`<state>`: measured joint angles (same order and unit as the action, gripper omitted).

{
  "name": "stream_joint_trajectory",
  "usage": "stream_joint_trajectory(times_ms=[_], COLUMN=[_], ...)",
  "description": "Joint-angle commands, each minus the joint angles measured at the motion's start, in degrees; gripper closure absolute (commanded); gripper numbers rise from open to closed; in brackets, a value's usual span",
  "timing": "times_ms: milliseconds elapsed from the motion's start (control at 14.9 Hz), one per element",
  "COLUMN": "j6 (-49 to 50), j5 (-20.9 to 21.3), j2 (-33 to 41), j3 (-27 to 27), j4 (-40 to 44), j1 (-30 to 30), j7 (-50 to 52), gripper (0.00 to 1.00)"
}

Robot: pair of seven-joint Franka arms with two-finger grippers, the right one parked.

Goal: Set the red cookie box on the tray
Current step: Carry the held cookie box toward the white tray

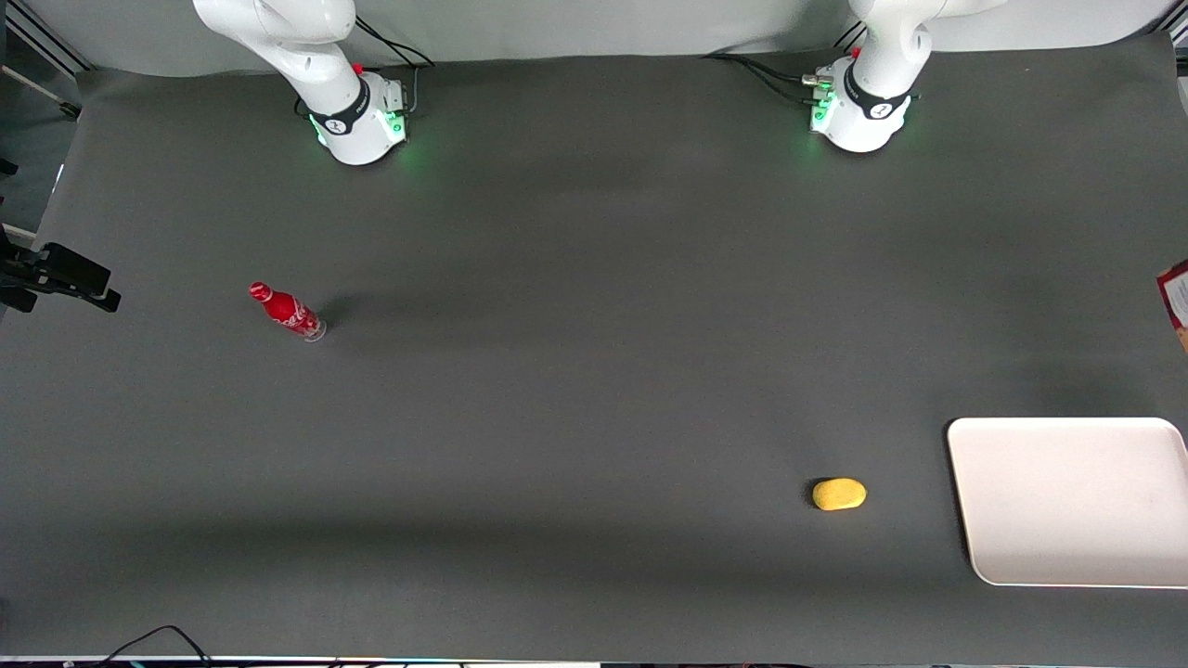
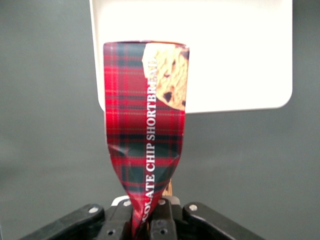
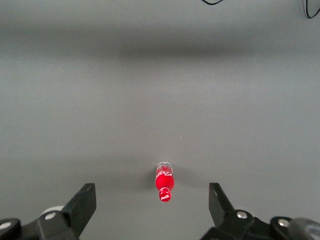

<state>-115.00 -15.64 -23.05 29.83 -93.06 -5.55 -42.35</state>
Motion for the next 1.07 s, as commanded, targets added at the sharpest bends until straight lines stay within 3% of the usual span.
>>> stream_joint_trajectory(times_ms=[0, 537, 738, 1007], j6=[9.70, -1.35, -7.59, -12.18], j5=[-4.30, -7.04, -7.03, -7.04], j2=[-14.19, -30.20, -35.73, -38.73], j3=[-1.09, -4.07, -9.08, -10.14], j4=[21.31, 36.27, 41.45, 41.91], j1=[-4.38, -6.49, -10.18, -10.71], j7=[3.50, 7.81, 7.37, 7.37], gripper=[1.00, 1.00, 1.00, 1.00])
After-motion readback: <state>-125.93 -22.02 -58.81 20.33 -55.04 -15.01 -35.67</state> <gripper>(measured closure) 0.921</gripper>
